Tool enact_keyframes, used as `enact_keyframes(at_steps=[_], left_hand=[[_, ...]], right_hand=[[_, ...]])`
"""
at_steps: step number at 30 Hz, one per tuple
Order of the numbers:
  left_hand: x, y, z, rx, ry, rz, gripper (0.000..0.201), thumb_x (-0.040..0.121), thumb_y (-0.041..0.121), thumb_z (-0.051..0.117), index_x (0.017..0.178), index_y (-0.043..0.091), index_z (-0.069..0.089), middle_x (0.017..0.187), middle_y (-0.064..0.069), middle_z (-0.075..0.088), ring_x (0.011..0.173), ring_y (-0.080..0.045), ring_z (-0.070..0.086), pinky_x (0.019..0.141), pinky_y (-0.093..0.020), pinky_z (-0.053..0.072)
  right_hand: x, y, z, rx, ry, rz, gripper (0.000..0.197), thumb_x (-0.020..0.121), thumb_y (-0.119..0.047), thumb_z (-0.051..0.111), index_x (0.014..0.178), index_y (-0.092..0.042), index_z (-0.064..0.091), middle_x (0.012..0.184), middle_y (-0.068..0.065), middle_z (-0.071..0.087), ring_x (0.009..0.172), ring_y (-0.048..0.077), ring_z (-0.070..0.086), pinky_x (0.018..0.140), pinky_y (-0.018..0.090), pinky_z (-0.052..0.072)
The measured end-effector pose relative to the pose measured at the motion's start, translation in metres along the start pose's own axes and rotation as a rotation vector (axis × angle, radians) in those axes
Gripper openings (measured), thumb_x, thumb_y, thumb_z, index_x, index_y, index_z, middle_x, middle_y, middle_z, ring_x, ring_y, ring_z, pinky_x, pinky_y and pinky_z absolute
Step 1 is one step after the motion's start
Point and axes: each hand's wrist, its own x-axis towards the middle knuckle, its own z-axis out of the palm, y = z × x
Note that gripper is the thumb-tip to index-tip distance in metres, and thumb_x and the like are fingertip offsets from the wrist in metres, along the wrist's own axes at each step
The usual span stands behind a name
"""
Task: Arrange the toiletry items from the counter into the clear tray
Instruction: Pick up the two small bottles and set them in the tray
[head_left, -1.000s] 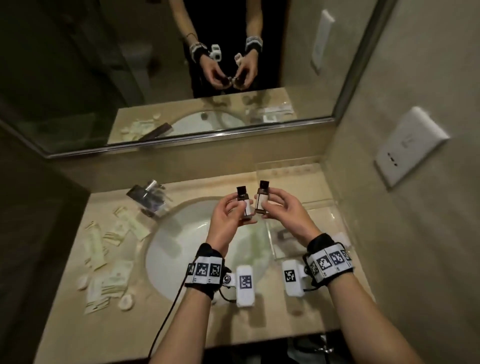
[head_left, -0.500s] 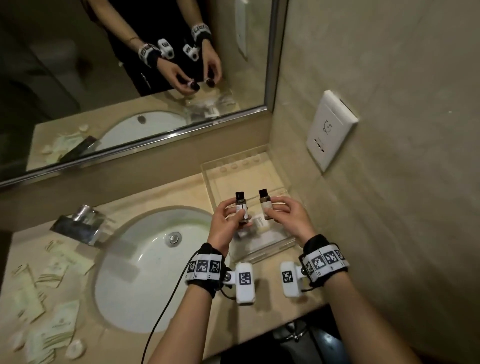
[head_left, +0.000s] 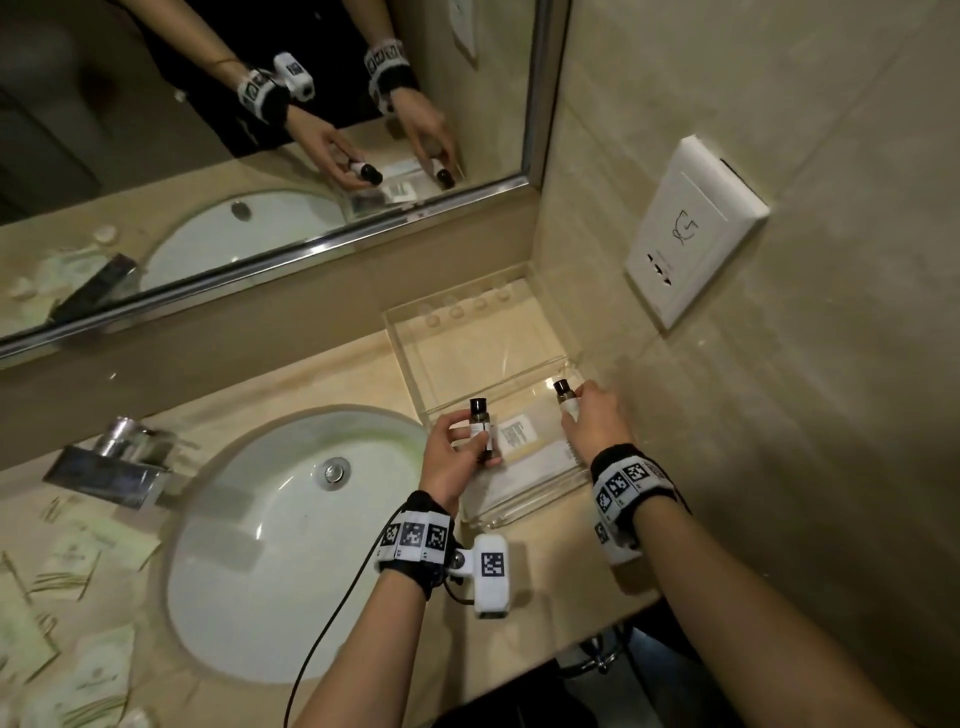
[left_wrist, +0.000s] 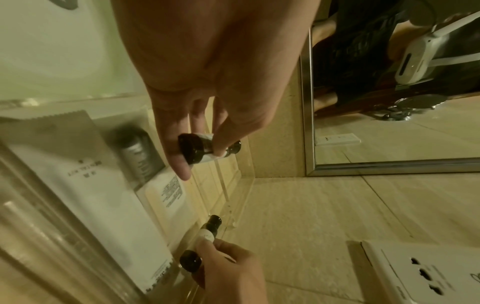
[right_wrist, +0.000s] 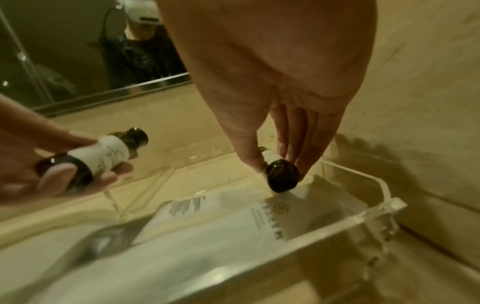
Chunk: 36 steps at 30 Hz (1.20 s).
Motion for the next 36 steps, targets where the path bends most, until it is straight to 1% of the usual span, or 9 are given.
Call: enact_keyframes(at_steps=[3, 6, 11, 14, 20, 24, 27, 31, 36], left_hand=[[0.005, -0.002, -0.001, -0.009, -0.008, -0.005, 0.036, 0.088, -0.001, 0.061, 0.122, 0.006, 0.050, 0.106, -0.017, 0.058, 0.073, -0.018, 0.068, 0.055, -0.024, 0.058], [0.010, -0.002, -0.001, -0.014, -0.009, 0.003, 0.033, 0.090, 0.000, 0.059, 0.121, 0.008, 0.051, 0.101, -0.013, 0.060, 0.059, -0.006, 0.069, 0.051, -0.017, 0.054], [0.014, -0.002, 0.004, -0.120, -0.059, -0.040, 0.029, 0.092, -0.001, 0.056, 0.117, 0.012, 0.052, 0.115, -0.023, 0.058, 0.076, -0.034, 0.070, 0.072, -0.038, 0.062], [0.014, 0.001, 0.007, -0.151, -0.097, -0.034, 0.026, 0.094, -0.001, 0.053, 0.116, 0.012, 0.054, 0.117, -0.027, 0.056, 0.079, -0.036, 0.071, 0.075, -0.038, 0.061], [0.014, 0.004, 0.009, -0.219, -0.145, -0.056, 0.030, 0.094, -0.003, 0.051, 0.123, 0.007, 0.053, 0.123, -0.033, 0.055, 0.084, -0.036, 0.071, 0.081, -0.042, 0.059], [0.014, 0.006, 0.014, -0.293, -0.191, -0.087, 0.034, 0.094, -0.005, 0.049, 0.127, 0.001, 0.051, 0.107, -0.027, 0.063, 0.089, -0.039, 0.069, 0.078, -0.040, 0.061], [0.011, 0.010, 0.020, -0.371, -0.246, -0.134, 0.025, 0.096, -0.003, 0.046, 0.118, 0.002, 0.054, 0.095, -0.019, 0.073, 0.077, -0.031, 0.073, 0.066, -0.034, 0.061], [0.011, 0.012, 0.030, -0.395, -0.288, -0.134, 0.028, 0.096, 0.002, 0.048, 0.124, -0.004, 0.048, 0.105, -0.028, 0.067, 0.077, -0.031, 0.073, 0.077, -0.043, 0.060], [0.016, 0.005, 0.041, -0.268, -0.292, -0.046, 0.026, 0.094, 0.003, 0.053, 0.119, -0.005, 0.050, 0.118, -0.033, 0.058, 0.074, -0.027, 0.073, 0.073, -0.033, 0.061]], right_hand=[[0.002, 0.000, 0.004, -0.095, 0.006, -0.035, 0.031, 0.090, -0.020, 0.062, 0.115, -0.006, 0.051, 0.105, 0.016, 0.066, 0.096, 0.033, 0.064, 0.078, 0.039, 0.055], [0.004, 0.000, 0.006, -0.143, 0.020, -0.069, 0.033, 0.090, -0.020, 0.063, 0.116, -0.004, 0.053, 0.108, 0.015, 0.064, 0.097, 0.031, 0.064, 0.077, 0.034, 0.050], [0.005, 0.001, 0.007, -0.159, 0.024, -0.107, 0.032, 0.090, -0.022, 0.065, 0.115, -0.005, 0.055, 0.110, 0.013, 0.063, 0.097, 0.029, 0.063, 0.076, 0.032, 0.046], [0.005, 0.002, 0.007, -0.131, 0.016, -0.108, 0.031, 0.090, -0.024, 0.065, 0.114, -0.005, 0.056, 0.105, 0.013, 0.065, 0.093, 0.028, 0.063, 0.071, 0.031, 0.045], [0.001, 0.004, 0.003, -0.029, 0.036, -0.095, 0.021, 0.093, -0.021, 0.061, 0.105, -0.004, 0.058, 0.100, 0.014, 0.066, 0.089, 0.030, 0.064, 0.074, 0.035, 0.053], [-0.005, 0.003, 0.001, 0.239, 0.135, -0.166, 0.011, 0.093, -0.012, 0.057, 0.101, -0.010, 0.064, 0.094, 0.005, 0.068, 0.083, 0.020, 0.065, 0.077, 0.036, 0.057], [-0.013, -0.004, -0.005, 0.583, -0.004, -0.240, 0.014, 0.092, -0.013, 0.061, 0.102, -0.012, 0.070, 0.090, 0.001, 0.073, 0.079, 0.010, 0.069, 0.077, 0.025, 0.057], [-0.022, -0.010, -0.014, 0.753, -0.154, -0.229, 0.019, 0.088, -0.023, 0.069, 0.106, -0.018, 0.071, 0.094, -0.007, 0.074, 0.087, 0.006, 0.070, 0.081, 0.020, 0.056], [-0.024, -0.003, -0.020, 0.944, -0.255, -0.131, 0.020, 0.082, -0.014, 0.076, 0.098, -0.021, 0.067, 0.090, 0.000, 0.074, 0.080, 0.007, 0.072, 0.076, 0.021, 0.057]])
